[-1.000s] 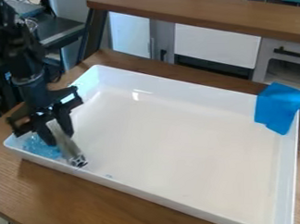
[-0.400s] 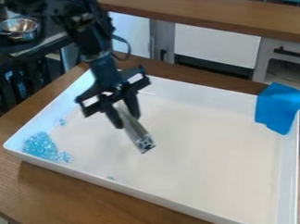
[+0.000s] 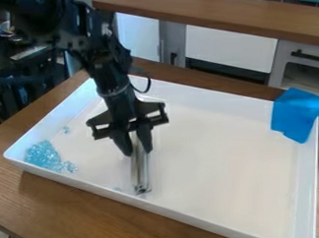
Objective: Sweep into pile
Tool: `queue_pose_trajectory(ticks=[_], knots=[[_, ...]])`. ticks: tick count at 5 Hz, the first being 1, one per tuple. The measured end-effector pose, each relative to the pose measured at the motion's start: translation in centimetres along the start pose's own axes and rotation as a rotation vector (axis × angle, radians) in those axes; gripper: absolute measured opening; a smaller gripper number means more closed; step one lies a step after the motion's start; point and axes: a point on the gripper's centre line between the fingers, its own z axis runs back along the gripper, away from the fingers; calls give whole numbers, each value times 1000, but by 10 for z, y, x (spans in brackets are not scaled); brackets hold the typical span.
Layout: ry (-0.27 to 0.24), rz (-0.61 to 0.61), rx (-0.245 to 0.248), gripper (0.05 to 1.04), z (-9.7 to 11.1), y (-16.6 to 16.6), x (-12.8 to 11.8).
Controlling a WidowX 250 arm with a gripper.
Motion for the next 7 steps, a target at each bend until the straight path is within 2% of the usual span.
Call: queue_pose_trajectory(ticks=[1,2,3,7], knots=[[-24,-67,22,346,-6,4,4],[-36,-87,23,347,-6,5,5],[-33,-122,30,346,-7,6,5],[-84,-180,77,346,3,64,32]])
